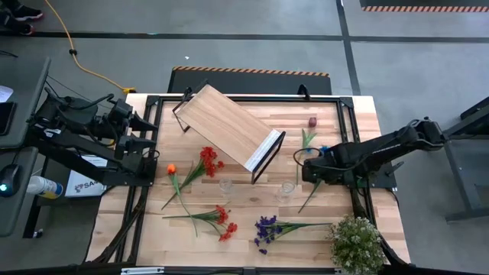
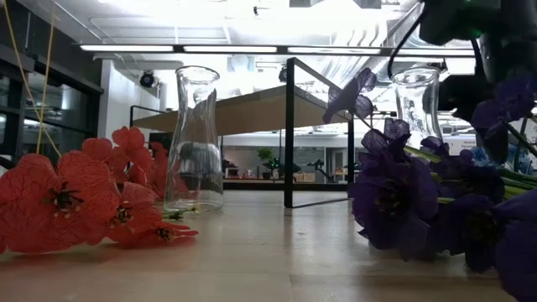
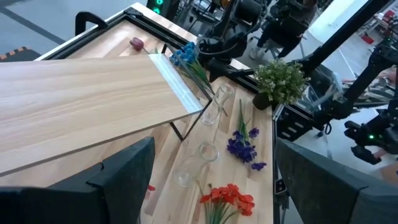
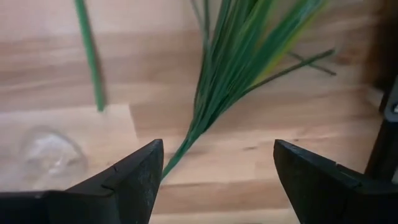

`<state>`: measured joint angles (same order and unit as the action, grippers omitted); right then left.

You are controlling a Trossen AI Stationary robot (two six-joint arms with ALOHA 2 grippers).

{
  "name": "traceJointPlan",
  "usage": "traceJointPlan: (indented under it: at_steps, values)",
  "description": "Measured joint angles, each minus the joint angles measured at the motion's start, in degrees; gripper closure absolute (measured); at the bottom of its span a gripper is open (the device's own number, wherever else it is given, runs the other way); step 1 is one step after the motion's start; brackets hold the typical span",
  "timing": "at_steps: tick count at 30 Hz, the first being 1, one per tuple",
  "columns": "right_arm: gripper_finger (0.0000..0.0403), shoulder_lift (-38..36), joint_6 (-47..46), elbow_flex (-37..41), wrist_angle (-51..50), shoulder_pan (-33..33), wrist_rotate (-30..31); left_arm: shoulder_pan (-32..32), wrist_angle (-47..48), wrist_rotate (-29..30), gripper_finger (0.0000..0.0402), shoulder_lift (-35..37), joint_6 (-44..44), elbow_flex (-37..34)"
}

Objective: Pick and place flowers into a vace then onto a shelf
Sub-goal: Put the blue flowers into the right transparent vase

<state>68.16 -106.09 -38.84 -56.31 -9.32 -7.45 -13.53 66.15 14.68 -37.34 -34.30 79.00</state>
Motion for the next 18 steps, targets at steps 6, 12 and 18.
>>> traceJointPlan:
  at_steps: [6,12,18]
  values:
    - [0.011,0.0,-0.3,1.4,0.3,1.7,2.5,0.0,0.0,1.6,0.0034,0.0,0.0,0.0]
    - [0.011,0.0,0.3,1.6,0.3,4.4,5.1,0.0,0.0,3.1,0.0034,0.0,0.0,0.0]
    - [0.011,0.0,0.7,1.6,0.0,6.3,5.6,0.0,0.0,3.1,0.0034,0.0,0.0,0.0]
